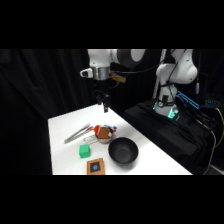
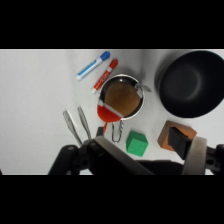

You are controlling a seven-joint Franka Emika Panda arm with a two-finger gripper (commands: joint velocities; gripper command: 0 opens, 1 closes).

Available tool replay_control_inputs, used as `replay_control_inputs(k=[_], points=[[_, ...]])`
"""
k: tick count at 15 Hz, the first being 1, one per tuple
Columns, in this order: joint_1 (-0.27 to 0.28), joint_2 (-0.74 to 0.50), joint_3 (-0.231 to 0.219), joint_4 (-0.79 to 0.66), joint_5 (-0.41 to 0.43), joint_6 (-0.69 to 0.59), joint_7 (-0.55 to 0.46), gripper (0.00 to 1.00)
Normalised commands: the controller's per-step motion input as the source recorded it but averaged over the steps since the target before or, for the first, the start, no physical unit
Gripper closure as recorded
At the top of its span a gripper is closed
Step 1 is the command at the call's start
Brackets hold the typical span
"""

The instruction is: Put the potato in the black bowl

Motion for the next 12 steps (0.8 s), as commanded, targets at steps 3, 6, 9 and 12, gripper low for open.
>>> replay_control_inputs(k=[3,6,9,12], points=[[-0.049,0.09,-0.017,-0.11,0.039,0.33,0.03,0.0],[-0.03,0.1,0.006,-0.18,0.082,0.45,0.02,0.0],[-0.035,0.1,0.006,-0.14,0.108,0.43,-0.01,0.0],[-0.039,0.13,0.001,-0.1,0.089,0.42,-0.02,0.0]])
